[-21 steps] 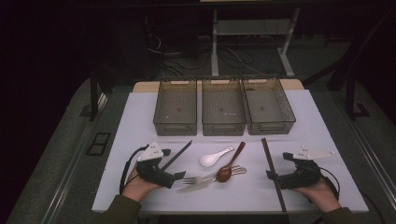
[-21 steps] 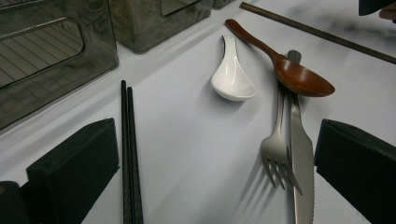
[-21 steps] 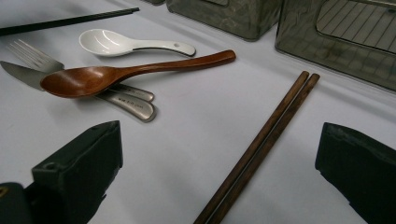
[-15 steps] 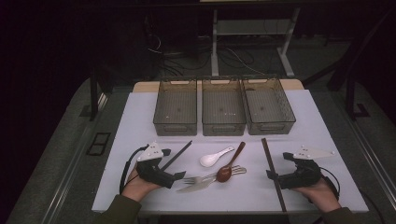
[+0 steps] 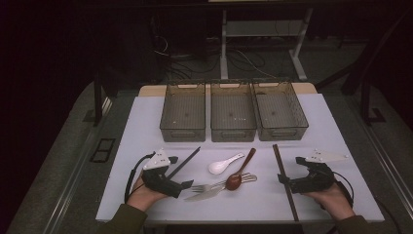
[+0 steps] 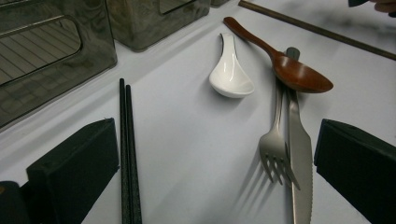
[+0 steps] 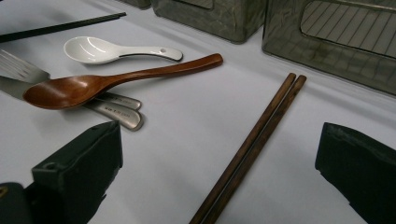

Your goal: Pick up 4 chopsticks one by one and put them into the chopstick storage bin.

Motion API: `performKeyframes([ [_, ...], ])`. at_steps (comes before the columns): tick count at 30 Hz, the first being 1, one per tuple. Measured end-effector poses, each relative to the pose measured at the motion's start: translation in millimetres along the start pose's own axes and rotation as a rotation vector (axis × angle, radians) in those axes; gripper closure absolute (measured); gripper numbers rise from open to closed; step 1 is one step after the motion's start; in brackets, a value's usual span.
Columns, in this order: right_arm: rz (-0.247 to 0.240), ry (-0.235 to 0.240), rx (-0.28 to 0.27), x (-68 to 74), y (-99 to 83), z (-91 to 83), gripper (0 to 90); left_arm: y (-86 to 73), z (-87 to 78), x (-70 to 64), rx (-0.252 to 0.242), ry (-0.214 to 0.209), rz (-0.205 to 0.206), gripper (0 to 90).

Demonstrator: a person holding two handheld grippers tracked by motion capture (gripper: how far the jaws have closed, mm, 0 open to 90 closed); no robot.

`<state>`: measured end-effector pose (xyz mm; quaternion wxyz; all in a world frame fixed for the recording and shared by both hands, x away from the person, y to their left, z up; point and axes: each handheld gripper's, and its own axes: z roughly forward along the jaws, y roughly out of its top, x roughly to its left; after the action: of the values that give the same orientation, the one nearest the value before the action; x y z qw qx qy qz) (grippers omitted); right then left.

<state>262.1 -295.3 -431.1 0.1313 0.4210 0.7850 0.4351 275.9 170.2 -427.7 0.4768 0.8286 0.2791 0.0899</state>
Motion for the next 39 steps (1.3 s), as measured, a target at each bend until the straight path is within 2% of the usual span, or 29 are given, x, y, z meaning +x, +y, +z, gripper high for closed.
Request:
performKeyframes([
  [14,0.027,-0.038,-0.016,-11.3,13.7,10.0,0.5,1.2,4.6,-0.1,-0.001,-0.005,-0.006,0.0],
  [15,0.022,-0.057,-0.019,-12.7,15.6,11.0,0.5,1.5,5.5,0.1,0.0,-0.004,-0.006,0.0],
  [18,0.03,-0.057,-0.02,-13.8,17.4,11.6,4.8,1.7,5.5,-0.7,0.004,-0.007,0.006,0.0],
  [28,0.052,-0.071,-0.005,-19.8,26.7,18.8,6.1,3.5,8.5,-0.2,-0.007,-0.012,0.005,0.0],
  [29,0.048,-0.069,-0.005,-20.8,27.8,19.9,8.3,3.4,8.5,0.0,-0.01,-0.011,0.004,0.0],
  [30,0.04,-0.061,-0.006,-21.8,30.2,21.3,14.2,3.4,8.2,-0.1,-0.009,-0.01,0.004,0.0],
  [35,0.041,-0.072,0.004,-23.5,35.7,27.0,15.6,3.2,7.9,-1.0,-0.006,-0.004,0.002,0.0],
  [39,0.034,-0.078,0.017,-27.8,43.1,35.4,22.7,3.1,7.5,-0.7,-0.003,0.002,0.008,0.0],
])
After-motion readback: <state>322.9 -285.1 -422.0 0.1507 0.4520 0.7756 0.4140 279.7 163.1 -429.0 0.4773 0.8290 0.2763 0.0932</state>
